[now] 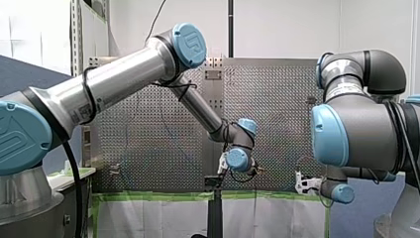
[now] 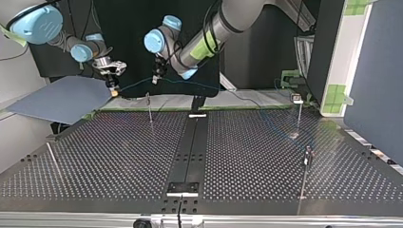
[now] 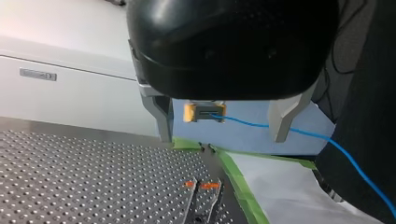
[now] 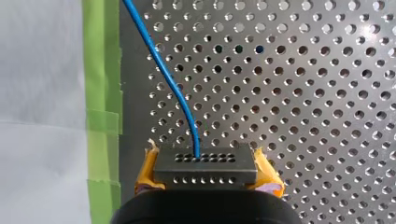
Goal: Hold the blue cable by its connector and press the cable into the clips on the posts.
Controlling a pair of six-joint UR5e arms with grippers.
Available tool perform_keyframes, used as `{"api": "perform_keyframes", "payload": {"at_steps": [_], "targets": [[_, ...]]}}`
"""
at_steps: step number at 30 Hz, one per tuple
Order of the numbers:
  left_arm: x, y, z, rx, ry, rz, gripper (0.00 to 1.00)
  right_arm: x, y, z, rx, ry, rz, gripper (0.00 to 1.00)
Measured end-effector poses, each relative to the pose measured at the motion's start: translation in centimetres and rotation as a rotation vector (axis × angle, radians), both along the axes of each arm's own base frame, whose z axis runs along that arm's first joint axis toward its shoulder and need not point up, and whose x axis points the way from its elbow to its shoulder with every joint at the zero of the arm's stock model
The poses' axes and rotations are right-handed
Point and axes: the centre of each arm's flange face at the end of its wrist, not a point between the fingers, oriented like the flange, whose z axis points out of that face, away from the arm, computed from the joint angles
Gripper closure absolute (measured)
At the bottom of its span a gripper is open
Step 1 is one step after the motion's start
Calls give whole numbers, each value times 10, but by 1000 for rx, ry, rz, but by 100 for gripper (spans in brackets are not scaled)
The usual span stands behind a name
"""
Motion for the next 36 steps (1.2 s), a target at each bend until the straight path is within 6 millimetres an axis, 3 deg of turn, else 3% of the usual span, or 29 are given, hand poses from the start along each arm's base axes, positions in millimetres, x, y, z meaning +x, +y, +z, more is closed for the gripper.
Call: {"api": "perform_keyframes", "payload": {"at_steps": [9,17,21,26,36], "targets": [[-37,13,27,33,27,40,0,-8,18,-3,-14,-1,-12,98],[-61,26,49,3,64,59,0,-12,20,22,-57,-37,-3,98],[-70,35,50,4,109,50,0,-12,14,37,-97,-41,-2,98],[-85,49,38,21,190,32,0,-10,12,41,-109,-42,2,98],[-82,34,52,-47,284,-4,0,-5,11,43,-128,-42,12,98]]}}
